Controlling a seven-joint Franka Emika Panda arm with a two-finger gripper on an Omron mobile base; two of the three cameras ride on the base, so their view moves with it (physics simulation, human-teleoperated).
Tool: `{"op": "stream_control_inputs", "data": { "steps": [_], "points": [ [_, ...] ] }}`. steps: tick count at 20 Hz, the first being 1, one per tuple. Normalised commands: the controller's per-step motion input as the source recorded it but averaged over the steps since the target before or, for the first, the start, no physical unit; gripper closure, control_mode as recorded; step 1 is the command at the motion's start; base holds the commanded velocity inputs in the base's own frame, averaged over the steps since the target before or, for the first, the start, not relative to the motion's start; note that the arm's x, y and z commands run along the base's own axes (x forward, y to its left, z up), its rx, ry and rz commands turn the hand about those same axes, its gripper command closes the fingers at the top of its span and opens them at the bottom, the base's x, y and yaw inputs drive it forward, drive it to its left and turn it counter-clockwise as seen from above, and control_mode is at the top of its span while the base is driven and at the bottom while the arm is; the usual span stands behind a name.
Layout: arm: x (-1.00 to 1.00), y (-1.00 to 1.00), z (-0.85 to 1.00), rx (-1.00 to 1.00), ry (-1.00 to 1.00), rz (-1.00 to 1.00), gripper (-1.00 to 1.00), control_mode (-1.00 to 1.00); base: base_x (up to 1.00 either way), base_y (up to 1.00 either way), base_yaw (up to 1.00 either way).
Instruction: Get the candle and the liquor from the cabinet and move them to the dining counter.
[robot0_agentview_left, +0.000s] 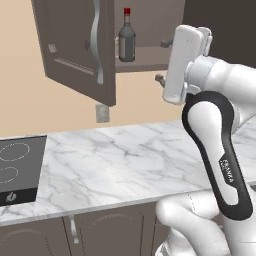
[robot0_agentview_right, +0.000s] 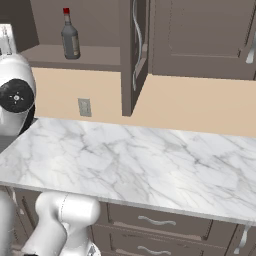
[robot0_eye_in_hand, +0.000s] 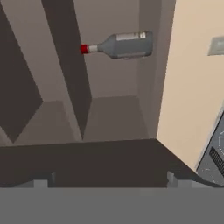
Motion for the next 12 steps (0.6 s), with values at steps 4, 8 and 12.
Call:
{"op": "stream_control_inputs", "data": {
  "steps": [4, 8, 12],
  "points": [
    [0.43, -0.05, 0.05, 0.17, 0.43, 0.16, -1.0, -1.0, 0.0, 0.0, 0.0],
    [0.24, 0.28, -0.06, 0.12, 0.21, 0.21, -1.0, -1.0, 0.0, 0.0, 0.0],
    [0.4, 0.29, -0.05, 0.12, 0.06, 0.21, -1.0, -1.0, 0.0, 0.0, 0.0]
  ]
}}
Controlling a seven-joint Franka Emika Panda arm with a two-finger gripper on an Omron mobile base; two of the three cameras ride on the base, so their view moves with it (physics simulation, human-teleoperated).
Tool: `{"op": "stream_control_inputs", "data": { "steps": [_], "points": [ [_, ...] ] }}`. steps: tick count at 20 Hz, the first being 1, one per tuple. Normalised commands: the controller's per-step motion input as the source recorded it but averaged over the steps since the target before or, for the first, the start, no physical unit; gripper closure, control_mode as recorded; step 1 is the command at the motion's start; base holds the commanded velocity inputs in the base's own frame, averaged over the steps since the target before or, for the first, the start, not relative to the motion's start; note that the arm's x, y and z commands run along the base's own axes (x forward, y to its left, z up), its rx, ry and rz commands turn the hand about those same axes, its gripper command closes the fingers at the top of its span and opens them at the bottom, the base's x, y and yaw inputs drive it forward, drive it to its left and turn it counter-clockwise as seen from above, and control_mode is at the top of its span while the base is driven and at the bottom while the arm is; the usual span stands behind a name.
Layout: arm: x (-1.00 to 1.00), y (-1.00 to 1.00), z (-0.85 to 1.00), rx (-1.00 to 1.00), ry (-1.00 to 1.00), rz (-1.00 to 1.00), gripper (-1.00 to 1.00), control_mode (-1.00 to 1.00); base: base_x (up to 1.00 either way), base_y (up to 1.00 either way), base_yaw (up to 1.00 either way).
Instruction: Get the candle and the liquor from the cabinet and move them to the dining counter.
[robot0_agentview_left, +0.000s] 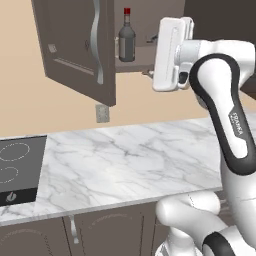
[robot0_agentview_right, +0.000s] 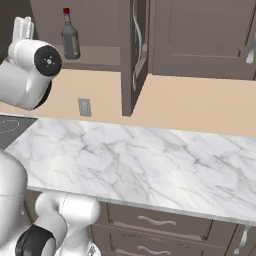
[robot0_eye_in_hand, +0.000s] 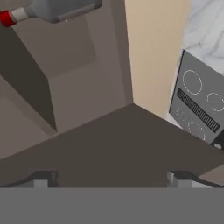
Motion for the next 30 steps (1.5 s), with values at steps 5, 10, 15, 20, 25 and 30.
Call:
{"op": "stream_control_inputs", "data": {
  "steps": [5, 10, 15, 20, 25, 30],
  "points": [
    [0.5, 0.16, -0.05, 0.1, 0.04, 0.24, -1.0, -1.0, 0.0, 0.0, 0.0],
    [0.41, 0.26, -0.07, 0.03, 0.01, 0.24, -1.0, -1.0, 0.0, 0.0, 0.0],
    [0.29, 0.42, -0.01, 0.0, 0.0, 0.2, -1.0, -1.0, 0.0, 0.0, 0.0],
    [0.25, 0.53, 0.0, -0.01, 0.0, 0.2, -1.0, -1.0, 0.0, 0.0, 0.0],
    [0.15, 0.59, 0.0, -0.04, 0.0, 0.24, -1.0, -1.0, 0.0, 0.0, 0.0],
    [0.0, 0.64, 0.0, -0.08, -0.01, 0.25, -1.0, -1.0, 0.0, 0.0, 0.0]
  ]
}}
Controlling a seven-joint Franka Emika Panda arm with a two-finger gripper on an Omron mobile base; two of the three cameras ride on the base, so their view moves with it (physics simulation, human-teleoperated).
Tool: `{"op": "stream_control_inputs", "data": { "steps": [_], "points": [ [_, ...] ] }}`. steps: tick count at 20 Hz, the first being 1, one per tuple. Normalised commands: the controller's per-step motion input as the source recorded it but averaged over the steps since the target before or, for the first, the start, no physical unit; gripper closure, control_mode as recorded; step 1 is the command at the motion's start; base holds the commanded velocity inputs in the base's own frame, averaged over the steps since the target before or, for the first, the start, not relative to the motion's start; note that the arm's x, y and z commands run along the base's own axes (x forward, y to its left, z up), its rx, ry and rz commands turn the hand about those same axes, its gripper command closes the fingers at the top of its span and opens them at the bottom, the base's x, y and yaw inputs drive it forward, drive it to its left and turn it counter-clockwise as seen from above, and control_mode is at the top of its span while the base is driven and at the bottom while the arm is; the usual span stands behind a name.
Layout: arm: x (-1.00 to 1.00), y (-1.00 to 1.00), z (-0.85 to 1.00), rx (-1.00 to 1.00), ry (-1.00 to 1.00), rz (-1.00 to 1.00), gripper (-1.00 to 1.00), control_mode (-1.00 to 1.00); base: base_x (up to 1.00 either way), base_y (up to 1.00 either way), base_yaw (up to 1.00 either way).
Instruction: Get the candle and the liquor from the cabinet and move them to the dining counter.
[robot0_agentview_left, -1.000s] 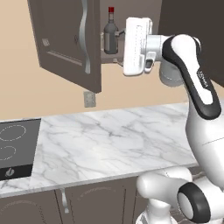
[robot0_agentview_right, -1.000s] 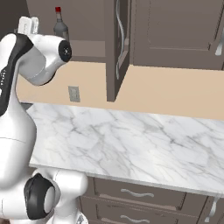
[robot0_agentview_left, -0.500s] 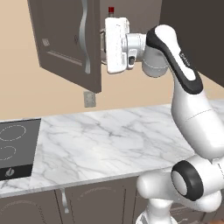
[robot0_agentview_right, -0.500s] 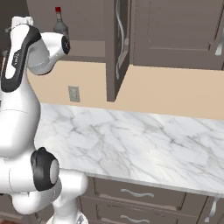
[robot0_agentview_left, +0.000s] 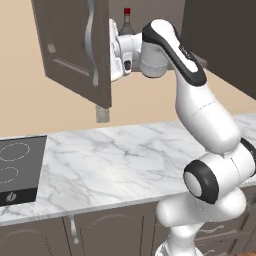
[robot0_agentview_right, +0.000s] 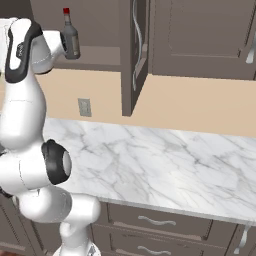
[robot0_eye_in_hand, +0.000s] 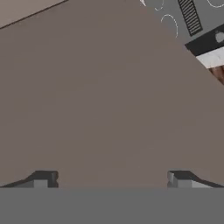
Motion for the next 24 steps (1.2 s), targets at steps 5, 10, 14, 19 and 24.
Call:
{"op": "stream_control_inputs", "data": {
  "steps": [5, 10, 14, 19, 24],
  "points": [
    [-0.13, 0.69, 0.0, -0.09, -0.01, 0.23, -1.0, -1.0, 0.0, 0.0, 0.0],
    [-0.11, 0.7, 0.0, -0.07, -0.05, 0.16, -1.0, -1.0, 0.0, 0.0, 0.0],
    [0.01, 0.46, 0.0, -0.11, -0.13, 0.03, -1.0, -1.0, 0.0, 0.0, 0.0],
    [0.01, -0.35, 0.0, -0.2, -0.12, 0.0, -1.0, -1.0, 0.0, 0.0, 0.0],
    [-0.02, -0.71, -0.03, -0.18, -0.15, 0.0, -1.0, -1.0, 0.0, 0.0, 0.0]
  ]
}}
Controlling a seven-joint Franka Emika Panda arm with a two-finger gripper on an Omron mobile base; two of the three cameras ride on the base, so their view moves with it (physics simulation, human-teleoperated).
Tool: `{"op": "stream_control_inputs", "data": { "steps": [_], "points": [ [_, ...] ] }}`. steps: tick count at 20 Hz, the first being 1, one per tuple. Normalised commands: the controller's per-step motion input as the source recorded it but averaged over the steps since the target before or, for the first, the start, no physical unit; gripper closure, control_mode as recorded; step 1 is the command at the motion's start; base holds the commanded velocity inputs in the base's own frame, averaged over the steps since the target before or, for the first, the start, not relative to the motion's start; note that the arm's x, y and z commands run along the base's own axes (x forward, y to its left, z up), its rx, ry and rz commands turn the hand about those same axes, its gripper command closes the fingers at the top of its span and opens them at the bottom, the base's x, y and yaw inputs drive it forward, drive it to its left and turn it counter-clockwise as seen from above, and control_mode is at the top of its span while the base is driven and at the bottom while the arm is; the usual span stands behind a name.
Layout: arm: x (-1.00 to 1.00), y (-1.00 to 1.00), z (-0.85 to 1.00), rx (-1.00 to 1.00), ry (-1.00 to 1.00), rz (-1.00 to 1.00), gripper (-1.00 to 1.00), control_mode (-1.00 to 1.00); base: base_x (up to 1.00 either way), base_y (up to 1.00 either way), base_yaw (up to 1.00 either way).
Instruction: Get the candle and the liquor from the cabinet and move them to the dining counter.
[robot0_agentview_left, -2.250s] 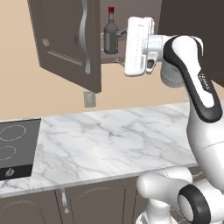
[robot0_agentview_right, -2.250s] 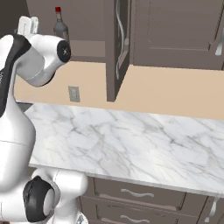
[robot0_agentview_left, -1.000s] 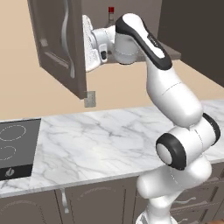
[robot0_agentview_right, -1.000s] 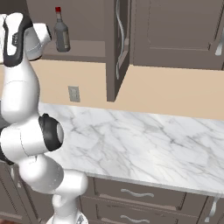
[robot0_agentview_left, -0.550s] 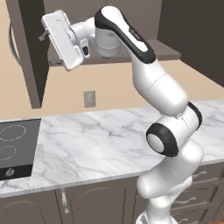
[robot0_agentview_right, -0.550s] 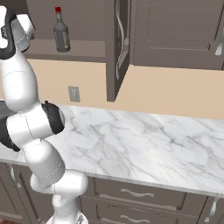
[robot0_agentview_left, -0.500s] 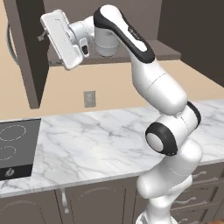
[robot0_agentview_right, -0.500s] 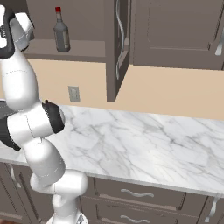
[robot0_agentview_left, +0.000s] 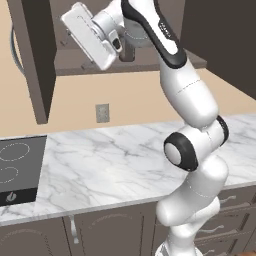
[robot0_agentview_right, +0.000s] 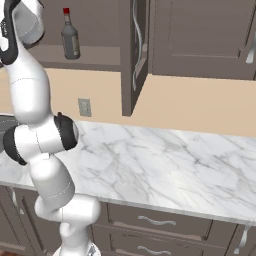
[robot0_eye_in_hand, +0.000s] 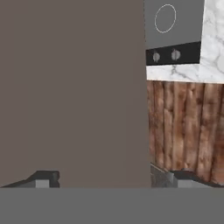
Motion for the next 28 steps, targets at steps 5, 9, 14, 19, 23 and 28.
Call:
{"op": "stream_control_inputs", "data": {
  "steps": [5, 9, 14, 19, 23, 28],
  "points": [
    [-0.1, -0.86, -0.15, -0.14, -0.23, 0.0, -1.0, -1.0, 0.0, 0.0, 0.0],
    [-0.29, -0.86, -0.4, -0.12, -0.36, 0.0, -1.0, -1.0, 0.0, 0.0, 0.0],
    [-0.26, -0.82, -0.51, -0.11, -0.43, 0.0, -1.0, -1.0, 0.0, 0.0, 0.0],
    [0.03, -0.65, -0.3, -0.14, -0.41, 0.0, -1.0, -1.0, 0.0, 0.0, 0.0],
    [0.25, -0.52, 0.0, -0.12, -0.3, 0.0, -1.0, -1.0, 0.0, 0.0, 0.0],
    [0.55, -0.24, 0.03, -0.02, -0.33, 0.0, -1.0, -1.0, 0.0, 0.0, 0.0]
  ]
}}
